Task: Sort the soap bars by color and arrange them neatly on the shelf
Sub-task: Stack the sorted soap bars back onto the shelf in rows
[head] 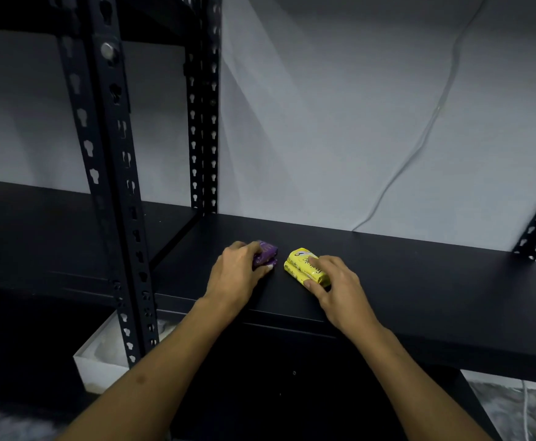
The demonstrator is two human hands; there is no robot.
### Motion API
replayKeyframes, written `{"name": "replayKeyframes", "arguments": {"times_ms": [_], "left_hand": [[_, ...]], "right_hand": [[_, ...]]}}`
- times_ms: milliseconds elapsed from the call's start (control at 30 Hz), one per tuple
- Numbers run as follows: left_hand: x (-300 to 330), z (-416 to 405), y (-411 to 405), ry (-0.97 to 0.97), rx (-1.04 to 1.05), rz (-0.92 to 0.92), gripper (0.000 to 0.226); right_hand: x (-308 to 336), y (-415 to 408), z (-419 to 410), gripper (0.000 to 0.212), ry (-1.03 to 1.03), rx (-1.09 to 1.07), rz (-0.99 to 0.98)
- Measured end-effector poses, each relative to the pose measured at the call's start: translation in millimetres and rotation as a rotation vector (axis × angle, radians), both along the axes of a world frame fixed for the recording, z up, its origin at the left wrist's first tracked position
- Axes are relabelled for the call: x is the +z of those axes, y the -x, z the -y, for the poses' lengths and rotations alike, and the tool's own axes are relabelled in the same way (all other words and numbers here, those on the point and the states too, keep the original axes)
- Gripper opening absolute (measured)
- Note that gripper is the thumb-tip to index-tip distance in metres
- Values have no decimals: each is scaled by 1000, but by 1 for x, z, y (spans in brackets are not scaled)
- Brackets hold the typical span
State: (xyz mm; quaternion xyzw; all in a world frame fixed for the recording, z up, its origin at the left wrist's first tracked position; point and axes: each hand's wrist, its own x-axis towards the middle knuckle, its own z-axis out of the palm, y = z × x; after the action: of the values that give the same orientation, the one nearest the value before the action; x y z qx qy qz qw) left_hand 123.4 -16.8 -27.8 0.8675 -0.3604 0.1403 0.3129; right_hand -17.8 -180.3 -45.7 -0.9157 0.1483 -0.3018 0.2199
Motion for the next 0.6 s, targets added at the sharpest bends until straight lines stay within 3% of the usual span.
{"name": "replayKeyframes", "arguments": {"times_ms": [167,600], "left_hand": [[4,-2,-39,-43,123,73,47],[-13,54,-166,128,144,73,41]], "right_hand": [[8,-47,17,44,-15,16,-35],[1,-182,64,43,0,72,-4]]}}
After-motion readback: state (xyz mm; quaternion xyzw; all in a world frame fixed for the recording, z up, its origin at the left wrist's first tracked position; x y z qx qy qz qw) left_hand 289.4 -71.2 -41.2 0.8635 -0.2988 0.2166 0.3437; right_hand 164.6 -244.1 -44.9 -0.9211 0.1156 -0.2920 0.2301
